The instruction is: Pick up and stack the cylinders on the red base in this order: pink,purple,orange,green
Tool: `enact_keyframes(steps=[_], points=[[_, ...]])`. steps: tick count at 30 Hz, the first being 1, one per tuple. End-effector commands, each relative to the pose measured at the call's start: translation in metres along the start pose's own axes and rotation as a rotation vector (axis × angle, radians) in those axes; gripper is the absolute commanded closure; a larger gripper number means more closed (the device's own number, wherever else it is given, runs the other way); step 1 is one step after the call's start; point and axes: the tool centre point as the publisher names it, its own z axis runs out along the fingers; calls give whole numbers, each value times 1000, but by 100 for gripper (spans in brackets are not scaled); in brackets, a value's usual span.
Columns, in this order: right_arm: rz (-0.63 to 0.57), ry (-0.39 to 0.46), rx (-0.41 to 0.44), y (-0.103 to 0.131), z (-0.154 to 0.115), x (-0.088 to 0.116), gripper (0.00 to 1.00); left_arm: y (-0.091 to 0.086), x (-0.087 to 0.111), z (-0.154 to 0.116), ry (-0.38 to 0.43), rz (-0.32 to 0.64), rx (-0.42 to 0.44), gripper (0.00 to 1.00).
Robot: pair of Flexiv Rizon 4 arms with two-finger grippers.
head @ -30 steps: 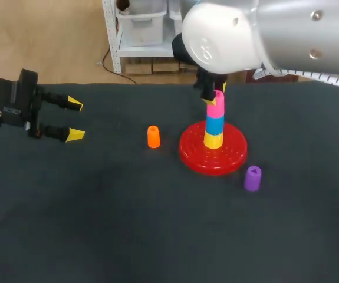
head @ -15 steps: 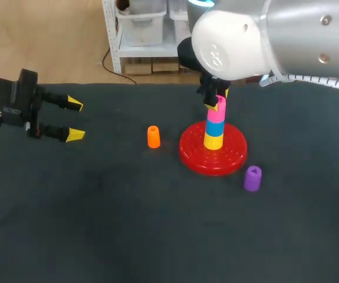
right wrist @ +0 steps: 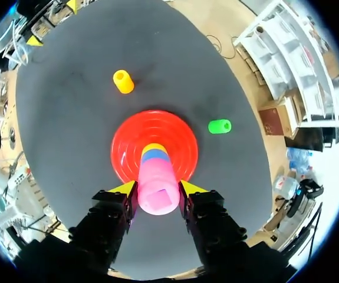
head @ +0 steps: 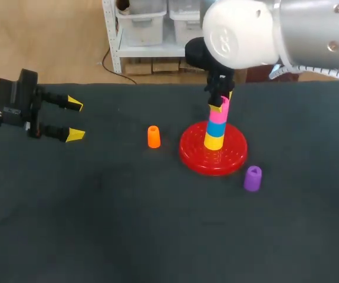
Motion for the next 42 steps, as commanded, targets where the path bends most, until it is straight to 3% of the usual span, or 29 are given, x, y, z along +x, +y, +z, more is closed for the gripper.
enact_keyframes(steps=[1, 13, 14, 15, 16, 20, 24, 29, 37, 42], points=[[-30, 69, -35, -8, 20, -18, 100, 0, 1, 0, -4, 2, -1, 0], [-45, 69, -98, 0, 27, -20, 100, 0, 1, 0, -4, 2, -1, 0], [-40, 68, -94, 2, 27, -19, 96, 0, 1, 0, -4, 2, -1, 0], [-35, 65, -89, 3, 27, -18, 53, 0, 1, 0, -4, 2, -1, 0], [-25, 55, -83, 5, 26, -17, 0, 0, 1, 0, -4, 2, -1, 0], [13, 44, -48, 7, 11, -11, 0, 0, 1, 0, -4, 2, -1, 0], [2, 25, -4, 11, -11, -17, 0, 0, 1, 0, -4, 2, -1, 0], [-63, 5, 18, 15, -18, -44, 0, 0, 1, 0, -4, 2, -1, 0], [-183, -27, -31, 23, 3, -100, 0, 0, 1, 0, -4, 2, -1, 0], [-169, -58, -28, 30, 3, -101, 0, 0, 1, 0, -4, 2, -1, 0]])
